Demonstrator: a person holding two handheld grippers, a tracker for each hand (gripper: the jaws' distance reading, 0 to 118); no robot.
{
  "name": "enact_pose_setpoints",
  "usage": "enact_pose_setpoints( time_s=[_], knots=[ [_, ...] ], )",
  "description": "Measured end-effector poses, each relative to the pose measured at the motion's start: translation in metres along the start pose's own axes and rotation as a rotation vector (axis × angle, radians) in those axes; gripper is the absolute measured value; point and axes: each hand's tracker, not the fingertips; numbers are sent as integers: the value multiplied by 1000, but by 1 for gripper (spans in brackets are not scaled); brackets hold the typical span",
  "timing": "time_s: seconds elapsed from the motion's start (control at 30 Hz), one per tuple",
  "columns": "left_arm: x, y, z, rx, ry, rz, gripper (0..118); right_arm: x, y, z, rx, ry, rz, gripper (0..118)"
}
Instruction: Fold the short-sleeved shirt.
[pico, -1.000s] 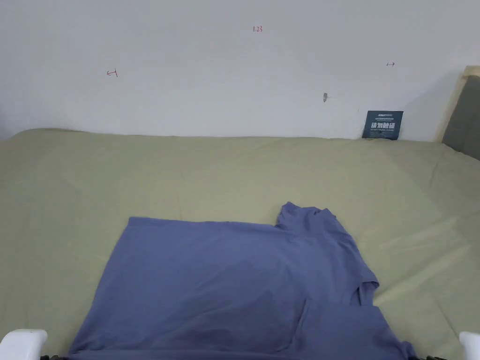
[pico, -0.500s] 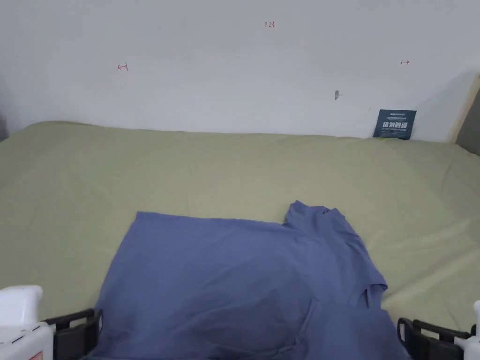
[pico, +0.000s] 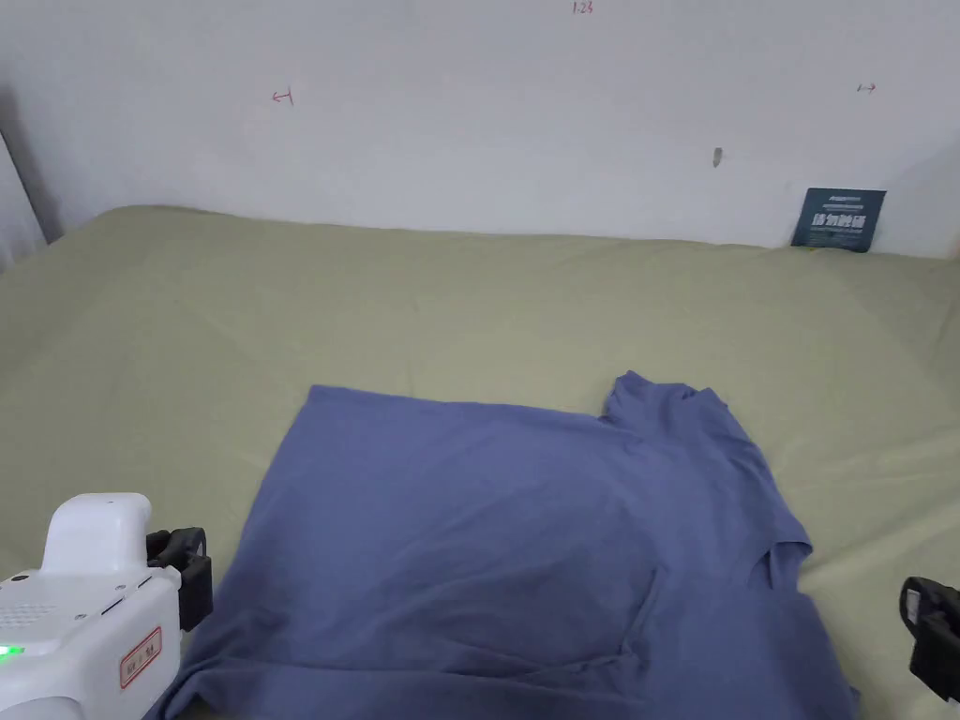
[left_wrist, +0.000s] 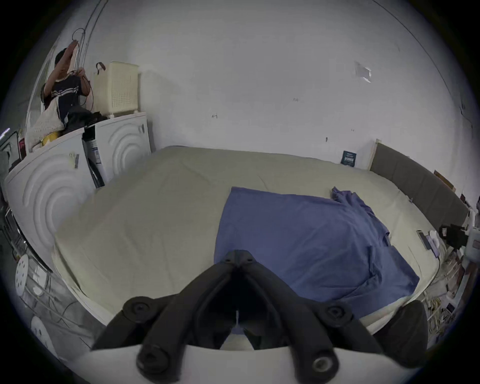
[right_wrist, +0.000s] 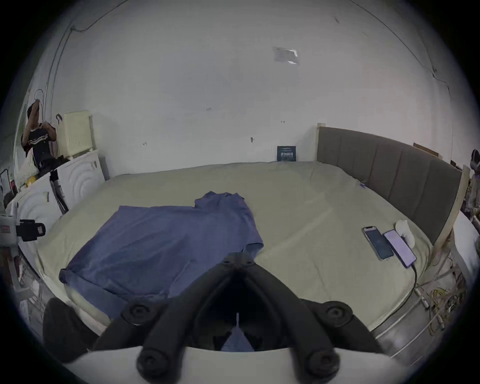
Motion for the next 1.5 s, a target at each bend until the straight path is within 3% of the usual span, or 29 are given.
enact_pose_setpoints(
  time_s=[0.33, 0.37, 0.4, 0.43, 0.47, 0.5, 0.7, 0.73, 0.77, 0.8, 0.83, 1.0, 1.03, 1.07, 1.13, 1.17, 1.3, 1.37, 1.4, 1.43, 1.47, 1.5],
  knots=[
    [-37, -41, -20, -248, -3, 36, 0, 3, -41, -10, -145, 13, 20, 1],
    [-40, -46, -23, -264, -13, 50, 10, 4, -44, -10, -158, 16, 18, 1],
    [-45, -50, -28, -295, -25, 63, 40, 5, -48, -10, -167, 17, 16, 1],
    [-48, -54, -33, -331, -50, 69, 93, 5, -50, -10, -181, 17, 18, 1],
    [-51, -58, -39, -369, -61, 71, 116, 5, -53, -11, -193, 21, 23, 1],
    [-54, -64, -48, -402, -72, 86, 118, 6, -55, -11, -206, 26, 27, 1],
    [-55, -77, -76, -458, 51, 27, 115, 13, -60, -15, -268, 31, 44, 2],
    [-55, -77, -80, -465, 36, 39, 109, 14, -61, -16, -273, 28, 49, 2],
    [-57, -75, -79, -470, 29, 58, 95, 15, -62, -17, -280, 22, 55, 2],
    [-57, -72, -78, -468, 3, 80, 65, 17, -63, -18, -286, 17, 61, 2],
    [-57, -71, -78, -473, -29, 83, 8, 18, -63, -19, -293, 14, 62, 2],
    [-41, -71, -77, -471, -18, 29, 4, 23, -64, -22, -329, 29, 51, 2],
    [-40, -70, -77, -470, -21, 32, 4, 24, -64, -23, -344, 43, 52, 9],
    [-40, -69, -76, -469, -23, 37, 4, 25, -64, -24, -363, 64, 53, 32],
    [-34, -65, -70, -469, -24, 37, 4, 26, -65, -30, -450, 116, 53, 104],
    [-32, -64, -69, -470, -27, 32, 4, 25, -68, -32, -467, 136, 51, 113],
    [-30, -61, -65, -469, -26, 24, 4, 20, -74, -46, -504, 129, 80, 112],
    [-32, -60, -66, -467, -26, 30, 4, 19, -80, -59, -549, 132, 106, 104],
    [-31, -60, -67, -473, -26, 31, 4, 20, -82, -65, -562, 130, 111, 84],
    [-31, -60, -67, -474, -21, 30, 4, 20, -82, -67, -557, 120, 119, 25],
    [-30, -60, -67, -477, -19, 28, 4, 20, -80, -68, -561, 100, 128, 6],
    [-33, -60, -70, -483, -21, 29, 4, 22, -79, -68, -573, 96, 139, 6]
  ],
)
